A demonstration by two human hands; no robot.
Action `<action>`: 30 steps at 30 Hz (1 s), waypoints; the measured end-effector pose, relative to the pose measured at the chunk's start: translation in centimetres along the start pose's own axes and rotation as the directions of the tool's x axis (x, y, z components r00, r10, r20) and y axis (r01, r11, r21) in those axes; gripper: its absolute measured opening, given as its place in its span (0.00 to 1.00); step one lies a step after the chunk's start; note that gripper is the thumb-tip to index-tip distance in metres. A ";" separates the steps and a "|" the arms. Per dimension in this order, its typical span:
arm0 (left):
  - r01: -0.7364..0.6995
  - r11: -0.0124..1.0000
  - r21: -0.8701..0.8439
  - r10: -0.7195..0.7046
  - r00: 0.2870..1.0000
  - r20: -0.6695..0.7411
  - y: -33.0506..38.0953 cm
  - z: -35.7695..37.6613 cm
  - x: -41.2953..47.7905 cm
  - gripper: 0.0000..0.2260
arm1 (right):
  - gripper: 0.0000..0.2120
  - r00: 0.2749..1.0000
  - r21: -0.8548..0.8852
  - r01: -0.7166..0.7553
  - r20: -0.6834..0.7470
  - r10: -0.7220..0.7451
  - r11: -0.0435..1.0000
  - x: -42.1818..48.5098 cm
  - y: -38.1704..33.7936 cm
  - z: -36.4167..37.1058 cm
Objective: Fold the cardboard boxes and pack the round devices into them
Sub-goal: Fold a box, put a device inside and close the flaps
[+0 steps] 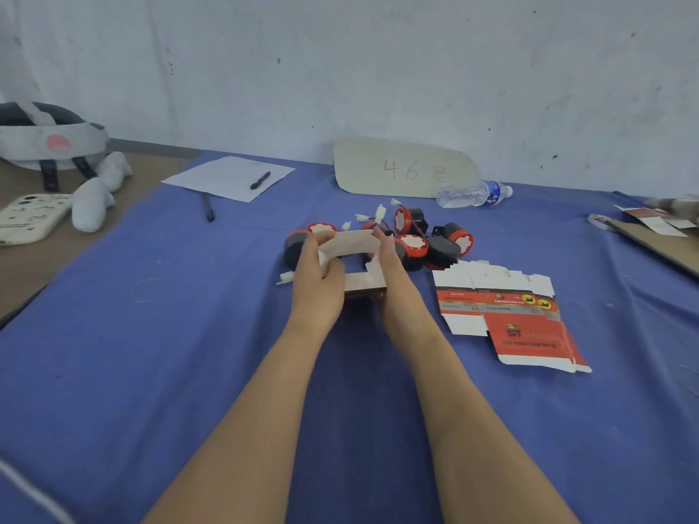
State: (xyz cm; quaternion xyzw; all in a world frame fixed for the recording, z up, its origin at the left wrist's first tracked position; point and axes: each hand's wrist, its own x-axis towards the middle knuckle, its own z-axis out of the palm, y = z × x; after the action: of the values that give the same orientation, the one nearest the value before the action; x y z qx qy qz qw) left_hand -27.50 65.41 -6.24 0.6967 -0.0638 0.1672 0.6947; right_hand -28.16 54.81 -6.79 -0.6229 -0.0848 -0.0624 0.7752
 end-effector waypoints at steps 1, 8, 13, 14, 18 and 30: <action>0.014 1.000 -0.013 -0.014 1.000 -0.002 0.0 -0.1 0.1 0.16 | 0.27 0.999 0.063 -0.039 0.015 0.038 0.997 0.1 -0.2 -0.1; 0.049 0.999 -0.024 -0.048 0.998 0.052 0.3 0.0 -0.2 0.19 | 0.14 0.997 -0.127 -0.023 -0.076 0.013 0.992 0.1 0.0 -0.3; 0.139 0.974 -0.179 -0.121 0.987 0.109 1.2 0.6 -0.6 0.14 | 0.15 0.970 -0.371 0.121 -0.154 -0.189 0.921 -0.1 0.1 -0.1; 0.177 0.959 -0.221 -0.153 0.980 0.124 1.4 0.6 -0.6 0.12 | 0.15 0.970 -0.355 0.116 -0.160 -0.182 0.928 -0.1 0.1 -0.2; 0.132 0.979 -0.154 -0.117 0.988 0.102 1.4 1.0 -0.7 0.11 | 0.12 0.975 -0.375 0.107 -0.144 -0.172 0.921 0.1 -0.3 -0.4; -0.114 0.990 0.087 0.105 0.989 0.105 -0.2 0.7 -0.8 0.22 | 0.18 0.984 0.054 -0.045 -0.172 0.054 0.998 -0.3 -1.3 -0.6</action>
State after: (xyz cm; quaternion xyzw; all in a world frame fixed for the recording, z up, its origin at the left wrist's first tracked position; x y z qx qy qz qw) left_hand -28.07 64.56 -6.65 0.7311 -0.1288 0.1730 0.6473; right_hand -28.74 53.97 -5.72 -0.5976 -0.0030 -0.0950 0.7961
